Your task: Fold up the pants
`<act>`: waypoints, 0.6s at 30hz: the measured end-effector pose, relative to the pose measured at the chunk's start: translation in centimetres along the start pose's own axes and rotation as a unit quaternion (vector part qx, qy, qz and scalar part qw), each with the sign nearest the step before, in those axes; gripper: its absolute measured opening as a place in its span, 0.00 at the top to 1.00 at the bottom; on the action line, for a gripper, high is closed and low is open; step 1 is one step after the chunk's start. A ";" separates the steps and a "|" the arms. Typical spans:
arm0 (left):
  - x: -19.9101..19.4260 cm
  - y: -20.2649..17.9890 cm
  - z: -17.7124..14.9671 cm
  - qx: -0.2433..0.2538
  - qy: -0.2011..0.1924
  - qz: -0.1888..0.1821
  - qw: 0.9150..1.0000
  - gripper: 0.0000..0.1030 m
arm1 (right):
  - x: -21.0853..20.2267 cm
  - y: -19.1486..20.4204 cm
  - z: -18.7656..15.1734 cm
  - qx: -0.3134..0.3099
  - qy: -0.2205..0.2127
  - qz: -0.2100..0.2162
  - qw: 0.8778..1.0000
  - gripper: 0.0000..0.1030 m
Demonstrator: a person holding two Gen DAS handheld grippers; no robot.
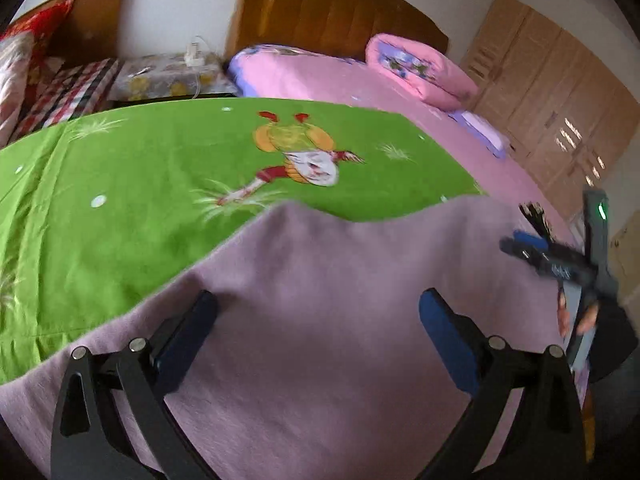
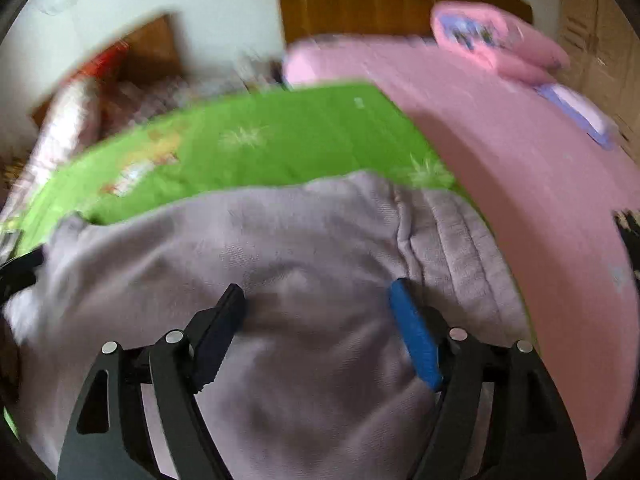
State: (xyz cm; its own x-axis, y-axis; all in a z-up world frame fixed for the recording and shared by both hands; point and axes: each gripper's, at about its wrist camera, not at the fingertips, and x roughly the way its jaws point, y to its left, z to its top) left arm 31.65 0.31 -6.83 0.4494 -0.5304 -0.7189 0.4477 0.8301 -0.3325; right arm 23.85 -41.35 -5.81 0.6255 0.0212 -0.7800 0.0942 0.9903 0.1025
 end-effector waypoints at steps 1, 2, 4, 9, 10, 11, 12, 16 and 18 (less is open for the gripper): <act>0.0 0.2 0.0 -0.002 -0.003 -0.002 1.000 0.02 | -0.3 -0.4 -0.2 0.001 -0.005 0.009 1.000 0.33; 0.0 0.1 0.2 -0.002 -0.003 -0.001 1.000 0.02 | -0.5 -0.5 -0.4 0.000 -0.008 0.010 1.000 0.33; 0.4 -0.3 0.4 0.005 -0.002 0.013 1.000 0.02 | -0.6 -0.3 -0.6 -0.005 -0.012 0.004 1.000 0.33; 0.4 -0.3 0.6 0.007 -0.002 0.023 1.000 0.02 | -0.6 -0.3 -0.9 0.000 -0.018 0.007 1.000 0.33; 0.3 -0.3 0.7 0.006 -0.003 0.022 1.000 0.02 | -0.6 -0.5 -1.0 0.003 -0.020 0.010 1.000 0.33; 0.3 -0.2 0.8 0.005 -0.003 0.021 1.000 0.02 | -0.7 -0.6 -1.0 0.005 -0.022 0.013 1.000 0.33; 0.3 -0.2 0.8 0.004 -0.003 0.020 1.000 0.02 | -0.6 -0.7 -1.0 0.005 -0.022 0.014 1.000 0.33; 0.3 -0.1 0.9 0.001 -0.005 0.017 1.000 0.02 | -0.7 -0.6 -0.9 0.003 -0.022 0.012 1.000 0.33; -0.1 0.1 0.8 -0.004 -0.008 0.012 1.000 0.02 | -0.7 -0.5 -0.8 0.001 -0.021 0.010 1.000 0.33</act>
State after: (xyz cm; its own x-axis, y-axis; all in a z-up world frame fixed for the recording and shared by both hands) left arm 32.27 0.26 -6.31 0.4732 -0.5124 -0.7166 0.4303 0.8443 -0.3195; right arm 22.75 -41.79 -5.86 0.6598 0.0360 -0.7506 0.0828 0.9893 0.1202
